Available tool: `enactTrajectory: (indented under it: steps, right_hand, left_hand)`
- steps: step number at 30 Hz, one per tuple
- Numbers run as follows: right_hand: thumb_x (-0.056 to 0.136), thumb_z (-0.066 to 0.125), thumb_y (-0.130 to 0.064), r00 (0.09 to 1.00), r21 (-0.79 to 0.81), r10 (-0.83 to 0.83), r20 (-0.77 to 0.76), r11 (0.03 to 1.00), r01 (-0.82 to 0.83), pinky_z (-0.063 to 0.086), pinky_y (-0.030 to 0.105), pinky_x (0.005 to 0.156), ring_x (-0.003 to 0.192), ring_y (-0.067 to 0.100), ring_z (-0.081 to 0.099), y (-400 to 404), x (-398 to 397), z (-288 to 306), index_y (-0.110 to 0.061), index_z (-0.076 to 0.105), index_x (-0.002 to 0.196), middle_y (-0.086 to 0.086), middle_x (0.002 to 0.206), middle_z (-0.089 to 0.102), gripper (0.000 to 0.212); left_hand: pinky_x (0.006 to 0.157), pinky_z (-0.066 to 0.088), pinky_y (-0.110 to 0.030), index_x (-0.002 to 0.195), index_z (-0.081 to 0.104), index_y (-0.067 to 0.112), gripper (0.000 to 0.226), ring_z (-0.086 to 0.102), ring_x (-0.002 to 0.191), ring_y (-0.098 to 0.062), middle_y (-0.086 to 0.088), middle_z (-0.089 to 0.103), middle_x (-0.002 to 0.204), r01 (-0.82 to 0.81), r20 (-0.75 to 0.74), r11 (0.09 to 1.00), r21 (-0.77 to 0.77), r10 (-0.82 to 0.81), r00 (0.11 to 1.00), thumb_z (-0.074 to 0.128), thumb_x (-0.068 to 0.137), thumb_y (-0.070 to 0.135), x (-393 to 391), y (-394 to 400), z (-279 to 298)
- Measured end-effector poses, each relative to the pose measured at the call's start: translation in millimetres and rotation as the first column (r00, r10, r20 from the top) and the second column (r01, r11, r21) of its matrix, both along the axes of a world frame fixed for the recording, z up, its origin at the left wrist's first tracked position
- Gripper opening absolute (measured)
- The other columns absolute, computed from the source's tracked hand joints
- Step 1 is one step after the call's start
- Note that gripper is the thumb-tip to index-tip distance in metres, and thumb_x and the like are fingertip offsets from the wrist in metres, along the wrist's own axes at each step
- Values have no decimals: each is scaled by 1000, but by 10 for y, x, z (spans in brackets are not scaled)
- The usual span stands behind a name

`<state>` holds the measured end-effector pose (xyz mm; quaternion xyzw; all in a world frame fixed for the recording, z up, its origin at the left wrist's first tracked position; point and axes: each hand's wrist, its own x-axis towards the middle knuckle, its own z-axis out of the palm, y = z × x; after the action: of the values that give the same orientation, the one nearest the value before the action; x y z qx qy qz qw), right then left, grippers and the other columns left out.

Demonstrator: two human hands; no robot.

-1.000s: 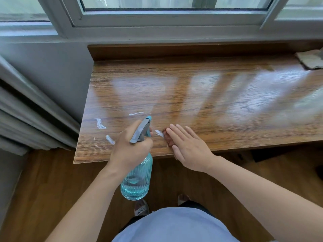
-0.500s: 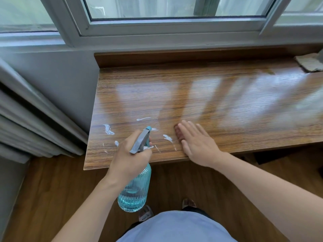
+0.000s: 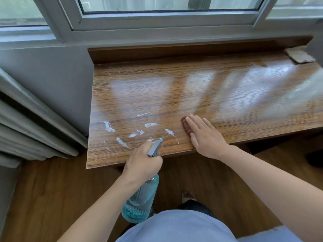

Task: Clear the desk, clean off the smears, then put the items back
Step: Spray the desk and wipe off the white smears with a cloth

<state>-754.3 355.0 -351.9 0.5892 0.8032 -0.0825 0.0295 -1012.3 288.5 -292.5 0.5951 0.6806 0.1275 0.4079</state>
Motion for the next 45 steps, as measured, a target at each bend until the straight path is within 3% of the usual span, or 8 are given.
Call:
enactTrajectory:
  steps: [4, 8, 13, 19, 27, 34, 42, 45]
  right_hand:
    - [108, 24, -36, 949, -17, -309, -57, 951, 309, -1, 37, 129, 158, 18, -1, 142, 108, -36, -18, 4, 164, 2, 172, 2, 62]
    - [106, 28, -30, 907, -20, -399, -132, 916, 400, -2, 42, 128, 158, 25, -1, 79, -220, -96, -14, 7, 163, 6, 172, 2, 63]
    - [108, 26, -34, 960, -18, -254, -117, 967, 254, -8, 36, 127, 158, 19, -8, -117, -362, -88, -19, 2, 164, 1, 172, -4, 62]
    - [106, 20, -42, 952, -22, 296, -81, 954, -299, 1, 38, 129, 158, 13, -4, -7, -424, -20, -24, 6, 164, -7, 170, -1, 63]
    - [103, 32, -27, 978, -7, -63, -199, 998, 63, 4, 44, 128, 156, 29, 8, 877, -536, -29, -13, 19, 158, 7, 169, 14, 58]
    - [108, 22, -43, 862, -27, 497, -96, 865, -501, -12, 31, 125, 157, 12, -8, 202, -248, -14, -26, 4, 164, -10, 170, -3, 61]
    - [100, 28, -36, 976, -46, -21, -215, 999, 11, -2, 41, 127, 157, 26, 3, 961, -707, -46, -12, 11, 162, 7, 170, 8, 68]
    - [100, 31, -35, 968, -86, 45, -245, 994, -68, -7, 40, 127, 158, 27, -6, 549, -745, -24, -12, 4, 163, 8, 171, -2, 71]
  left_hand:
    - [58, 37, -33, 86, 47, 25, 17, 49, 68, -20, -4, 54, 81, 15, 21, 999, 30, -15, 1000, 60, 90, 15, -32, -51, -22]
    - [58, 37, -33, 81, 45, 25, 20, 48, 71, -20, -3, 53, 82, 52, -11, 999, -8, -52, 999, 59, 90, 15, -52, -74, -18]
    - [61, 42, -37, 89, 50, 24, 15, 56, 76, -28, -7, 59, 86, 39, 48, 999, 13, -40, 998, 60, 91, 14, -26, -109, -6]
    - [61, 49, -49, 96, 57, 27, 17, 59, 74, -31, -8, 57, 80, -131, 104, 984, 121, 119, 987, 61, 91, 11, -103, -89, 178]
    - [72, 61, -58, 98, 62, 29, 16, 67, 84, -29, -9, 65, 93, -332, 157, 934, 135, 310, 937, 59, 83, 22, -86, -116, 445]
    - [68, 59, -56, 97, 62, 24, 17, 66, 81, -33, -14, 61, 94, -392, 127, 903, 178, 374, 919, 63, 91, 8, 51, -89, 423]
    - [70, 58, -60, 98, 64, 24, 20, 69, 87, -41, -18, 64, 92, -460, 191, 864, 207, 425, 885, 63, 92, 6, 121, -6, 487]
    - [72, 58, -61, 96, 65, 25, 22, 68, 87, -42, -16, 67, 90, -471, 229, 853, 226, 424, 876, 63, 90, 4, 87, 72, 505]
